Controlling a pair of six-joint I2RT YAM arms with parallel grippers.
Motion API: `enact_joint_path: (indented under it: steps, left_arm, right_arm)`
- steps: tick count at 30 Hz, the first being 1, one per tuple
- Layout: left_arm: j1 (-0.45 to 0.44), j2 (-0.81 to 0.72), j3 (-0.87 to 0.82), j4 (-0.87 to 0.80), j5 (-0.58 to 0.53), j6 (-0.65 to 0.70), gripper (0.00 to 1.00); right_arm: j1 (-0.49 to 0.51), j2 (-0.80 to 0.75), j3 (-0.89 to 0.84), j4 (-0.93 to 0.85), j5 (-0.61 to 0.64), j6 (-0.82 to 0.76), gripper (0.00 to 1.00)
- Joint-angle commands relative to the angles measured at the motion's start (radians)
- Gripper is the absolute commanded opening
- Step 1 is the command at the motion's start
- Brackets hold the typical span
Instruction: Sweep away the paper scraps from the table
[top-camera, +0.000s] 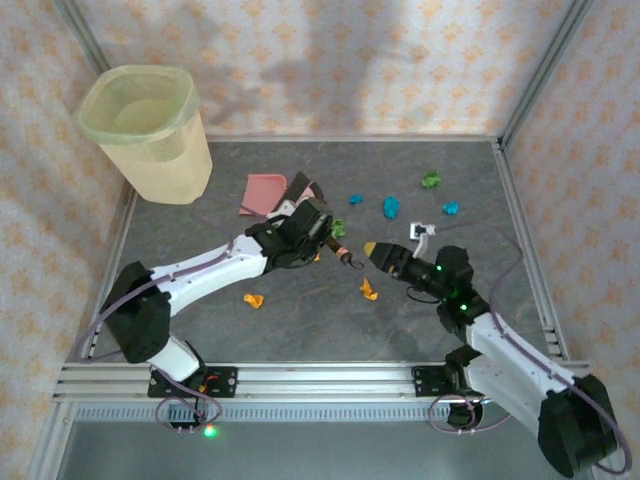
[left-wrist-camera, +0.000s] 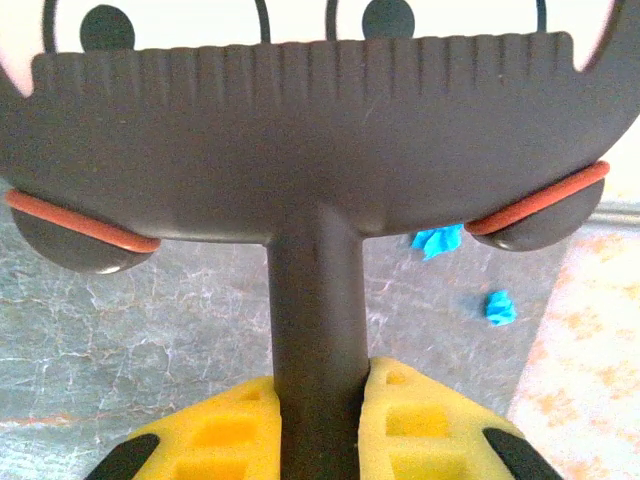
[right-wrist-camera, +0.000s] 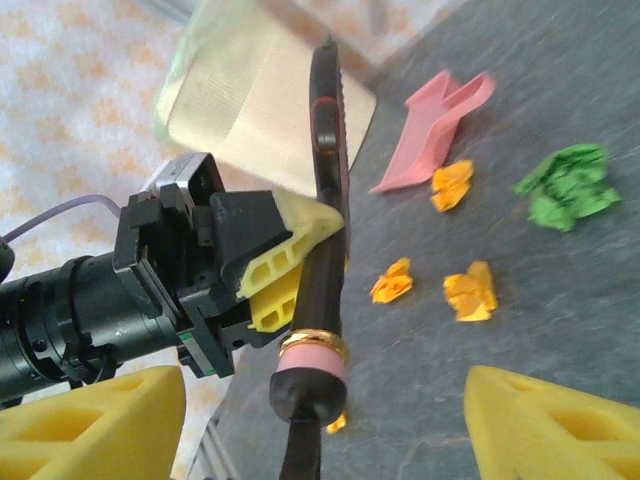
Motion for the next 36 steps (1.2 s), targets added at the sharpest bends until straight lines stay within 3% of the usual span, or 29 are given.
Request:
enact_joint_path:
  steps: [1, 7, 13, 24, 36]
  left_arm:
    - [0.009, -0.088, -0.041, 0.116, -0.117, -0.097, 0.0]
    - [0.019, -0.162, -0.193, 0.295, -0.15, -0.132, 0.0]
    - [0.021, -0.2, -0.309, 0.483, -0.191, -0.133, 0.0]
    - [0.034, -0.211, -0.402, 0.712, -0.21, -0.086, 0.0]
    - [0.034, -0.177, -0.408, 0.807, -0.201, -0.05, 0.0]
  right_arm:
    - [0.055, 0.086, 0.097, -0.008, -0.032, 0.008, 0.71]
    - [0.157, 0.199, 0.194, 0.004, 0.023, 0.155, 0.67]
    - [0.169, 0.282, 0.236, 0.01, 0.05, 0.38, 0.67]
    - [0.191, 0.395, 0.237, 0.212, 0.041, 0.74, 0.7]
    - [0.212, 0.463, 0.269, 0.362, 0.073, 0.875, 0.61]
